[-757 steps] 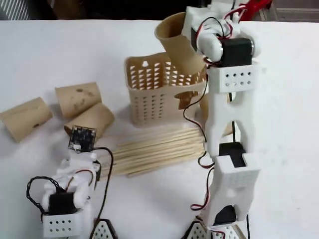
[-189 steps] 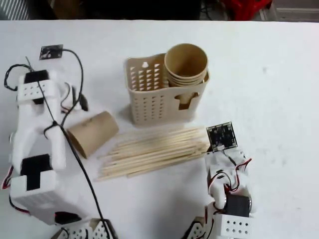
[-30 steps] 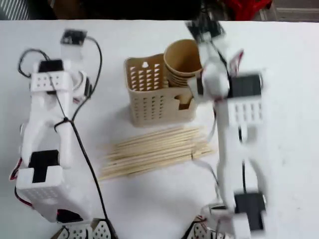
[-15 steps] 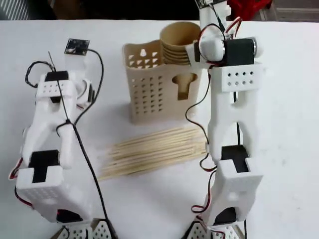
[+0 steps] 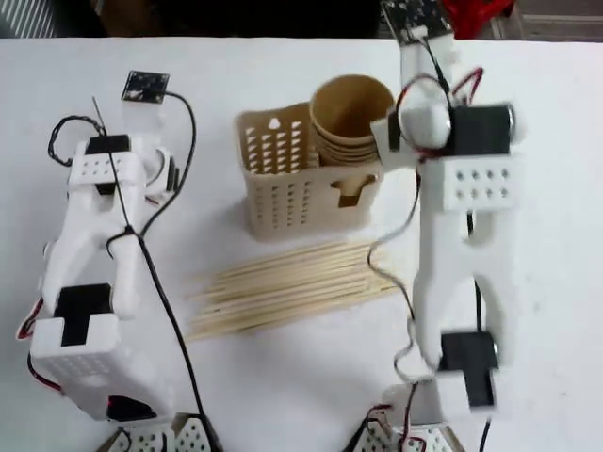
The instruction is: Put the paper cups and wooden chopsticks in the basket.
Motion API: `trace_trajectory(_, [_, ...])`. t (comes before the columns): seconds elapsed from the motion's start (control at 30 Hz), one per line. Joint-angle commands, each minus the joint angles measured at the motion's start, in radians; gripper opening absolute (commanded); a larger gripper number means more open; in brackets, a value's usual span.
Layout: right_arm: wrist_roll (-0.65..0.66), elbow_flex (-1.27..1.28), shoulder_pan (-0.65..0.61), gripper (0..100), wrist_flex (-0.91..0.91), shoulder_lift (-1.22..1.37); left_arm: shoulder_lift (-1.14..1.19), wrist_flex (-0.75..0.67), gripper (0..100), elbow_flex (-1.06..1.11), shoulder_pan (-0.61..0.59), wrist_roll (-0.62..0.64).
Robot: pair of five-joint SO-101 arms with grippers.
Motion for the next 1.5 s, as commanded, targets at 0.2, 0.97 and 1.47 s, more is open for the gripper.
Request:
trace_trajectory(0.2, [-0.032,-0.115,0.007,5.6,-0.058,-0.219,-0.004,-0.017,12,-0.005,-0.007,0.011])
trace_trajectory(0.97, [-0.107,0.381,0.008,5.7,-0.495,0.071,-0.002,-0.018,12,-0.005,-0.005,0.012])
trace_trajectory(1.47, [-0.107,0.181,0.002,27.9,-0.329,0.136,-0.002,-0.017,12,-0.005,-0.01,0.012])
